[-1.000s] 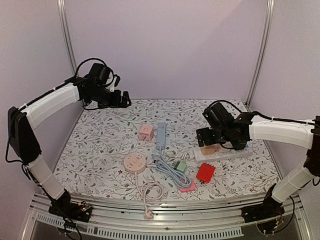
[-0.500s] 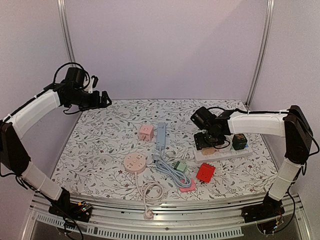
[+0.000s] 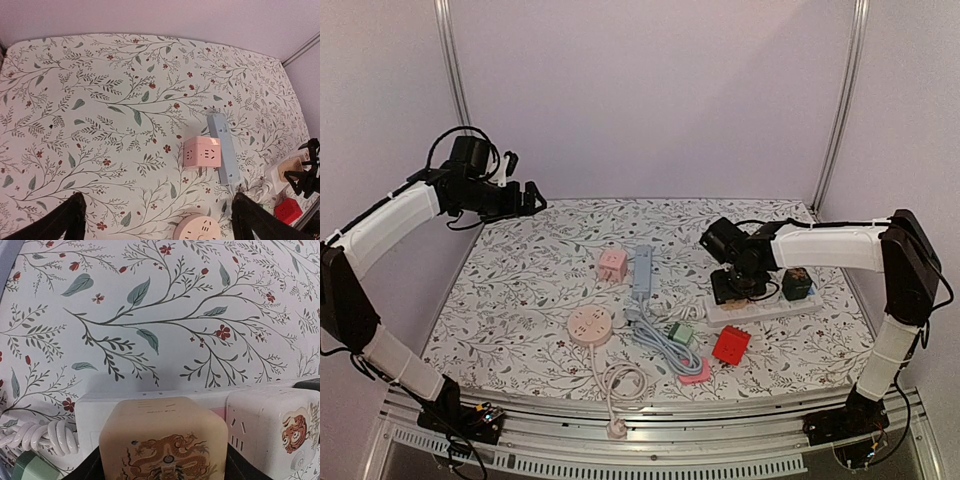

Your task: Pull the plug off the socket

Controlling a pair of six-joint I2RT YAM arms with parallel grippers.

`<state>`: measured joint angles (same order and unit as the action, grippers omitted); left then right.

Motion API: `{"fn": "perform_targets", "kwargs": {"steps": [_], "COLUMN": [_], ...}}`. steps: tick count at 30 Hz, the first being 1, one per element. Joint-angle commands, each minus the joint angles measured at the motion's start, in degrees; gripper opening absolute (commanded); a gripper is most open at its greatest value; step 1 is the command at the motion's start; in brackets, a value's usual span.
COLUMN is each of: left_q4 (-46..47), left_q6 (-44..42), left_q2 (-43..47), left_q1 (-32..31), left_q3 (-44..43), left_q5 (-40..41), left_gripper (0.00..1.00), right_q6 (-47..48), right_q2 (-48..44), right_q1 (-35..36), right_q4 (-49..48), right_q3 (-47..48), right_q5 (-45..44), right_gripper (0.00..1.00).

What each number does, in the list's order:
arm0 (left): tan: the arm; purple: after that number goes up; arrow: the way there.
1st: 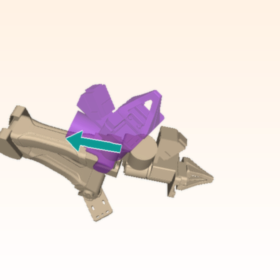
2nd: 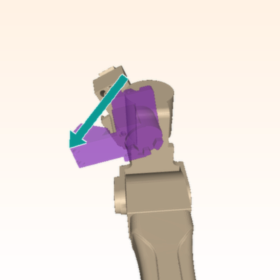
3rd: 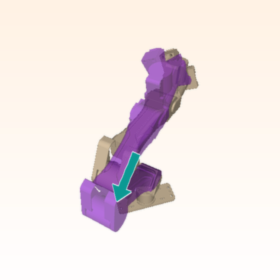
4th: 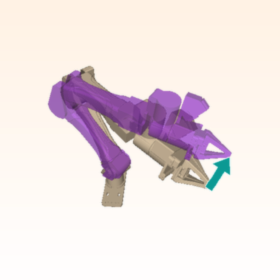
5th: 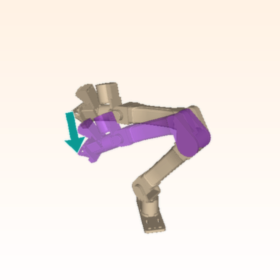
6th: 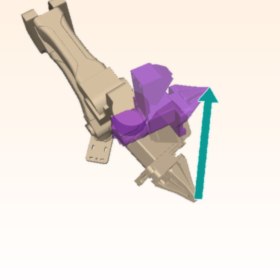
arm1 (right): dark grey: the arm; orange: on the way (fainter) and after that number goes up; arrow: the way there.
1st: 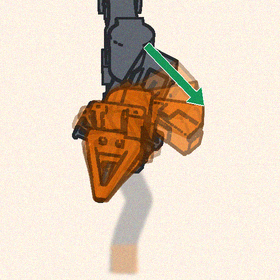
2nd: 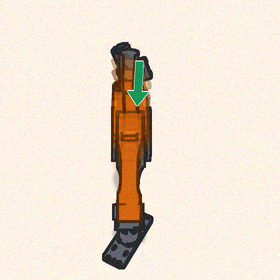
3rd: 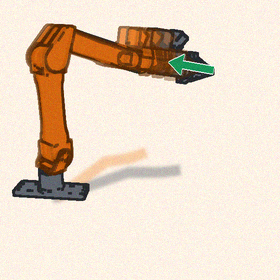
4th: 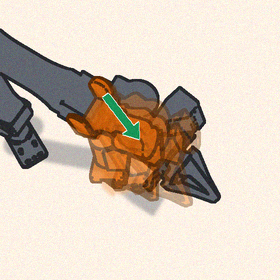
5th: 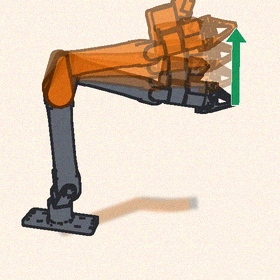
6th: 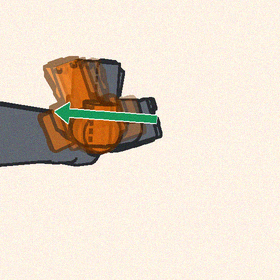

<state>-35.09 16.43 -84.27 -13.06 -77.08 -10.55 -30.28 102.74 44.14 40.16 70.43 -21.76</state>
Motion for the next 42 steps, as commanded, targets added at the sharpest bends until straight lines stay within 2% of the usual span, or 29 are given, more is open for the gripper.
{"fn": "perform_targets", "kwargs": {"steps": [1, 11, 19, 23, 28, 33, 39, 42], "left_q4": [0.79, 0.69, 0.68, 0.66, 0.63, 1.40, 3.45, 3.50], "left_q6": [0.44, 0.33, 0.44, 0.43, 0.28, -0.23, -2.88, -4.65], "left_q2": [0.77, 0.51, 0.18, -0.23, -0.57, 0.14, 1.59, 2.03], "left_q1": [0.18, 0.14, 0.19, 0.14, 0.16, -0.01, -2.47, -4.75], "left_q3": [0.79, 0.88, 0.88, 0.96, 0.92, 1.41, 2.80, 3.03], "left_q5": [-0.97, -1.05, -1.48, -1.49, -1.60, -2.36, -2.97, -0.51], "left_gripper": [0.99, 1.00, 1.00, 1.00, 1.00, 1.00, 1.00, 1.00], "right_q6": [-0.70, -3.36, -3.67, -2.85, -0.21, 3.39, 2.92, 2.40], "right_q2": [1.10, 6.35, 10.57, 11.55, 7.58, -1.94, -10.54, -12.49], "right_q1": [2.12, 9.00, 14.17, 14.90, 14.89, 14.19, 6.41, 3.01], "right_q4": [-2.44, -2.22, -2.90, -3.06, -1.61, 1.79, 2.39, 2.17], "right_q3": [1.68, 10.01, 17.73, 19.28, 17.75, 13.84, 4.25, 0.14], "right_q5": [6.09, 9.88, 12.29, 12.34, 6.17, -3.87, -3.09, -1.96], "right_gripper": [0.64, 0.63, 0.71, 0.79, 0.87, 0.97, 0.98, 0.96]}}
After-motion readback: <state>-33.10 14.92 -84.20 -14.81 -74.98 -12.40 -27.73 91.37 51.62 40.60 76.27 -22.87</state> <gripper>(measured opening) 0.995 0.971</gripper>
